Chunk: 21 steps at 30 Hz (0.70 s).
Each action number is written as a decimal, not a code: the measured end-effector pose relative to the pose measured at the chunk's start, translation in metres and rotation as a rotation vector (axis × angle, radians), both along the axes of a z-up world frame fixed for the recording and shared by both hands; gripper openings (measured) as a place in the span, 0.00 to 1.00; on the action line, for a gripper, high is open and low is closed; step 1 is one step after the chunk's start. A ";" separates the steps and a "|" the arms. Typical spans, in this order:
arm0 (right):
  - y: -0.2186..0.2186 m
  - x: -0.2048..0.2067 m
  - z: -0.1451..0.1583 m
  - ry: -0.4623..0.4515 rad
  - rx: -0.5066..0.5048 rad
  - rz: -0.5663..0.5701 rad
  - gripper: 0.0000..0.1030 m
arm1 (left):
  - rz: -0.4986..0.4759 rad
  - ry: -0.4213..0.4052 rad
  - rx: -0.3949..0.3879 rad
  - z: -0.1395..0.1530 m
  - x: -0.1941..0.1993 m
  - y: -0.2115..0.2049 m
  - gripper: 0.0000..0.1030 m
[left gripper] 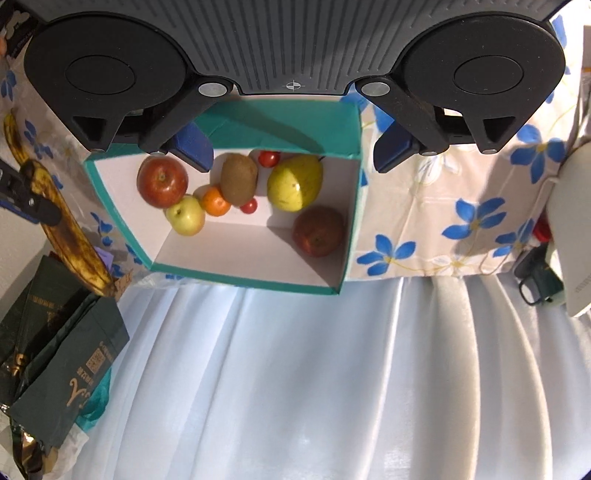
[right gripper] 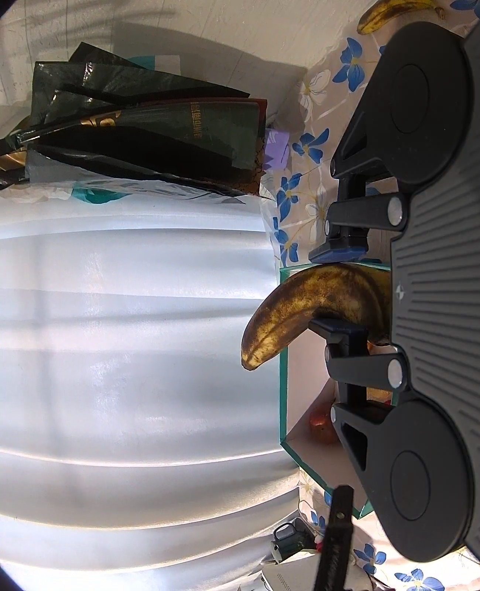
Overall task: Organize fruits
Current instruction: 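Lower the banana into the box and open the right gripper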
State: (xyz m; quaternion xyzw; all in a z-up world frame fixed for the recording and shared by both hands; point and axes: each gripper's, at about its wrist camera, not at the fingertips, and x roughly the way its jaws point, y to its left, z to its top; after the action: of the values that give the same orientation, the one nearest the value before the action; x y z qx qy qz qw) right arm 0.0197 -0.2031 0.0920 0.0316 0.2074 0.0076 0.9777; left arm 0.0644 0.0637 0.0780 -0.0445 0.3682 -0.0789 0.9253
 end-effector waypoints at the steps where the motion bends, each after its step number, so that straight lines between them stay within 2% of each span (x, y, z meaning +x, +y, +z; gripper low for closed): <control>1: 0.001 0.002 -0.001 0.001 -0.001 0.003 0.30 | 0.007 0.011 0.012 -0.002 -0.003 0.002 0.94; 5: 0.008 0.017 -0.006 0.016 0.000 0.015 0.30 | 0.064 0.068 0.038 -0.014 -0.007 0.011 0.94; 10: 0.021 0.032 -0.014 0.042 -0.005 0.039 0.30 | 0.112 0.091 0.070 -0.018 -0.013 0.020 0.94; 21: 0.044 0.072 -0.045 0.147 -0.032 0.054 0.30 | 0.095 0.145 0.078 -0.028 -0.016 0.022 0.94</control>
State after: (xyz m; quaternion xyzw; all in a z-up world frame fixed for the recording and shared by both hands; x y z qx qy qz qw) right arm 0.0917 -0.1588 0.0466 0.0110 0.2797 0.0283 0.9596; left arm 0.0484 0.0859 0.0502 -0.0315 0.4344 -0.0173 0.9000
